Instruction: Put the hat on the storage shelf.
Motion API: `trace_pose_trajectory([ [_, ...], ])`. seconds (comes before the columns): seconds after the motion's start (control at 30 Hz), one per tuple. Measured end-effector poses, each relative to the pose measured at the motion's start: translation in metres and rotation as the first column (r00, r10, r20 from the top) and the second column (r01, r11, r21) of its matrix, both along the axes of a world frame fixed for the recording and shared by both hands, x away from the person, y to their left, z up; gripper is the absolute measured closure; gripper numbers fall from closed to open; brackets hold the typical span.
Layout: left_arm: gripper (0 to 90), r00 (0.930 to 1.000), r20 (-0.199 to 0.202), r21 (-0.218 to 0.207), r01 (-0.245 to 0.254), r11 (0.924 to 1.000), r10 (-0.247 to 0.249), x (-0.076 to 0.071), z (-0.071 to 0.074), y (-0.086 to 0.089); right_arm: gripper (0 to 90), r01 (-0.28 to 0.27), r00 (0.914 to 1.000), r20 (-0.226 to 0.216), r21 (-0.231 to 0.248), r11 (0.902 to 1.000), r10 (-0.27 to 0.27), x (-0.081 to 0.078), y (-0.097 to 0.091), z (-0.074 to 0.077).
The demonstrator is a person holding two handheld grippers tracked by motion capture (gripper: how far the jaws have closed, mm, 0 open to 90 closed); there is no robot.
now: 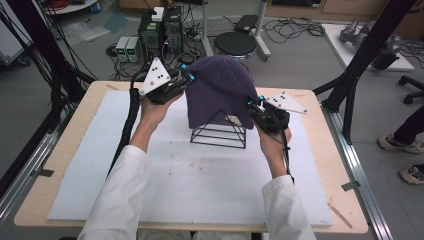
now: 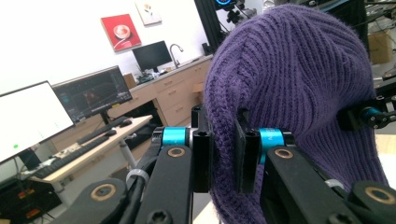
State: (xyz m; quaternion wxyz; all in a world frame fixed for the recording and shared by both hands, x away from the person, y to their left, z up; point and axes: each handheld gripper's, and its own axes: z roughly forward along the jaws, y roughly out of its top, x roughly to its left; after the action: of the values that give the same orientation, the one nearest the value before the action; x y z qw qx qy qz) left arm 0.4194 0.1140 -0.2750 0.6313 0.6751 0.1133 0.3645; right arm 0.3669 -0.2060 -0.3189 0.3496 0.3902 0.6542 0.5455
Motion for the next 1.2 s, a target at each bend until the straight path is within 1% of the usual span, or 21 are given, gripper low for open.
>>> trace_pose_trajectory([
  [0.1, 80.7, 0.9998, -0.010, 0.004, 0.017, 0.9998, -0.017, 0.001, -0.004, -0.001, 78.9, -0.011, 0.9997, -0.020, 0.006, 0.9999, 0.011, 0.000, -0.003, -0.003],
  [0.2, 80.7, 0.9996, -0.012, 0.019, 0.026, 0.9995, -0.026, 0.000, -0.007, -0.002, 78.9, -0.013, 0.9990, -0.041, 0.018, 0.9997, 0.014, -0.001, -0.005, -0.007],
  [0.37, 80.7, 0.9991, -0.027, 0.018, 0.034, 0.9993, -0.034, 0.000, -0.015, -0.001, 78.9, -0.020, 0.9984, -0.052, 0.023, 0.9995, 0.021, -0.002, -0.006, -0.015],
  [0.43, 80.7, 0.9988, -0.036, 0.017, 0.034, 0.9993, -0.033, 0.001, -0.018, 0.000, 78.9, -0.025, 0.9976, -0.063, 0.036, 0.9990, 0.027, -0.002, -0.006, -0.017],
  [0.5, 80.7, 0.9985, -0.043, 0.019, 0.035, 0.9992, -0.034, 0.001, -0.021, 0.000, 78.9, -0.030, 0.9971, -0.068, 0.039, 0.9988, 0.032, -0.002, -0.006, -0.018],
  [0.6, 80.7, 0.9982, -0.048, 0.017, 0.037, 0.9992, -0.037, 0.002, -0.024, 0.000, 78.9, -0.036, 0.9967, -0.071, 0.037, 0.9987, 0.039, -0.003, -0.007, -0.020],
  [0.7, 80.7, 0.9976, -0.055, 0.023, 0.042, 0.9988, -0.041, 0.002, -0.026, 0.000, 78.9, -0.038, 0.9955, -0.085, 0.034, 0.9987, 0.041, -0.003, -0.007, -0.022],
  [0.8, 80.7, 0.9971, -0.066, 0.044, 0.041, 0.9982, -0.038, 0.001, -0.028, -0.001, 78.9, -0.037, 0.9939, -0.103, 0.032, 0.9988, 0.040, -0.003, -0.007, -0.025],
  [0.87, 80.8, 0.9972, -0.066, 0.053, 0.038, 0.9979, -0.034, 0.001, -0.030, -0.002, 78.9, -0.037, 0.9931, -0.110, 0.027, 0.9989, 0.040, -0.003, -0.007, -0.027],
  [0.93, 80.8, 0.9973, -0.068, 0.071, 0.034, 0.9969, -0.030, 0.001, -0.032, -0.003, 78.9, -0.038, 0.9919, -0.121, 0.020, 0.9991, 0.040, -0.004, -0.007, -0.030],
  [1.0, 80.8, 0.9973, -0.071, 0.113, 0.030, 0.9931, -0.022, 0.001, -0.035, -0.005, 78.9, -0.040, 0.9893, -0.140, 0.013, 0.9991, 0.042, -0.004, -0.007, -0.035],
  [1.03, 80.8, 0.9972, -0.072, 0.122, 0.030, 0.9920, -0.021, 0.001, -0.036, -0.005, 78.9, -0.042, 0.9876, -0.151, 0.005, 0.9991, 0.042, -0.003, -0.006, -0.039],
  [1.1, 80.8, 0.9964, -0.081, 0.123, 0.036, 0.9917, -0.026, 0.001, -0.040, -0.006, 78.9, -0.045, 0.9861, -0.160, -0.004, 0.9990, 0.043, -0.002, -0.005, -0.044],
  [1.13, 80.8, 0.9963, -0.082, 0.126, 0.036, 0.9914, -0.026, 0.001, -0.041, -0.005, 78.8, -0.045, 0.9841, -0.172, -0.001, 0.9990, 0.044, -0.002, -0.004, -0.048],
  [1.17, 80.8, 0.9960, -0.085, 0.124, 0.038, 0.9915, -0.027, 0.001, -0.043, -0.005, 78.8, -0.046, 0.9826, -0.180, -0.002, 0.9989, 0.045, -0.002, -0.004, -0.049],
  [1.2, 80.8, 0.9957, -0.088, 0.123, 0.038, 0.9916, -0.027, 0.001, -0.044, -0.005, 78.8, -0.047, 0.9826, -0.180, -0.017, 0.9987, 0.043, -0.002, -0.003, -0.050],
])
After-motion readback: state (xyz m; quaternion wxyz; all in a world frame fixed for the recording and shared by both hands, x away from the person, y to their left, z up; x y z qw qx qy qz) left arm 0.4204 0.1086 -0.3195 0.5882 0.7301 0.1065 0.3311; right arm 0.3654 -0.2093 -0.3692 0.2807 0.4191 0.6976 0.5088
